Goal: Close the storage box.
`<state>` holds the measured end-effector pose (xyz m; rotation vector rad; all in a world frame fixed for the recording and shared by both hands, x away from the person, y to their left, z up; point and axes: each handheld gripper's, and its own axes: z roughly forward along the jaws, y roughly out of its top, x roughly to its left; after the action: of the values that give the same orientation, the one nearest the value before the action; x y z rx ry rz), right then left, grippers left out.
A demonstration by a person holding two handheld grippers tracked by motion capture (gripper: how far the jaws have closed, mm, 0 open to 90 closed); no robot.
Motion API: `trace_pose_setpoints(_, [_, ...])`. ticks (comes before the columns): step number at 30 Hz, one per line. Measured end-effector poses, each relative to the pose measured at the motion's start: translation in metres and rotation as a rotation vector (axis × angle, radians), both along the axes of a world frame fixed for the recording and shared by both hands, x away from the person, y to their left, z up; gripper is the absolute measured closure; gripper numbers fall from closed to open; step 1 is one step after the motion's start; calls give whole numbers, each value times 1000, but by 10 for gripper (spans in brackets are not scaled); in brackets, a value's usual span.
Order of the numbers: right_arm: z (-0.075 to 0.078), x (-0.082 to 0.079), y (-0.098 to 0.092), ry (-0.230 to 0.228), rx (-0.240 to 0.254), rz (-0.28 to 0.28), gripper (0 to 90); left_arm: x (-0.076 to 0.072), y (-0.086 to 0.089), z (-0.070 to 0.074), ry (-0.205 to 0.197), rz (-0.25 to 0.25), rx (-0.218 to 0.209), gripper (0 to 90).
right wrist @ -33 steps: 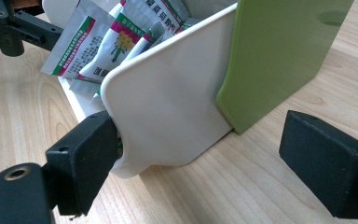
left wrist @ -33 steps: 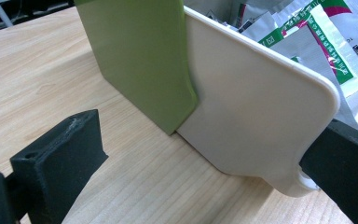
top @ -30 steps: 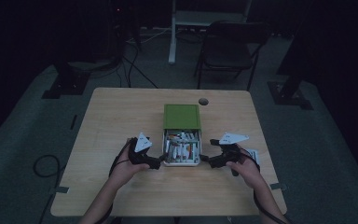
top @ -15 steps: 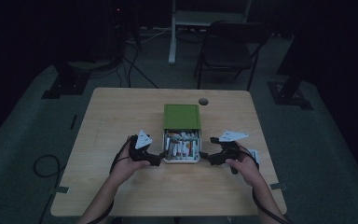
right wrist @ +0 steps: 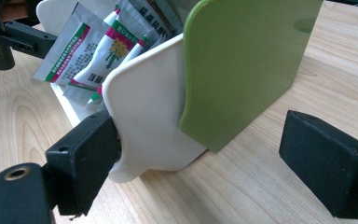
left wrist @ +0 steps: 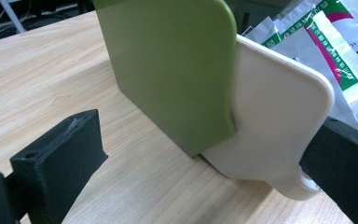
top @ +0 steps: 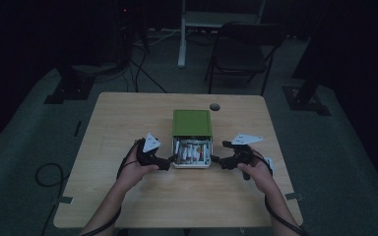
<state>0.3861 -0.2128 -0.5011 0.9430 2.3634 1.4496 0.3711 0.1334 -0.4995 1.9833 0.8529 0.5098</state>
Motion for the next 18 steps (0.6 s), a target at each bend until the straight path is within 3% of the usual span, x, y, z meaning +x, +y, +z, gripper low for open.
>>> trace_pose_setpoints(18, [0,10,0,6,6,-27,114,10,-1,0,1,13,-4,19])
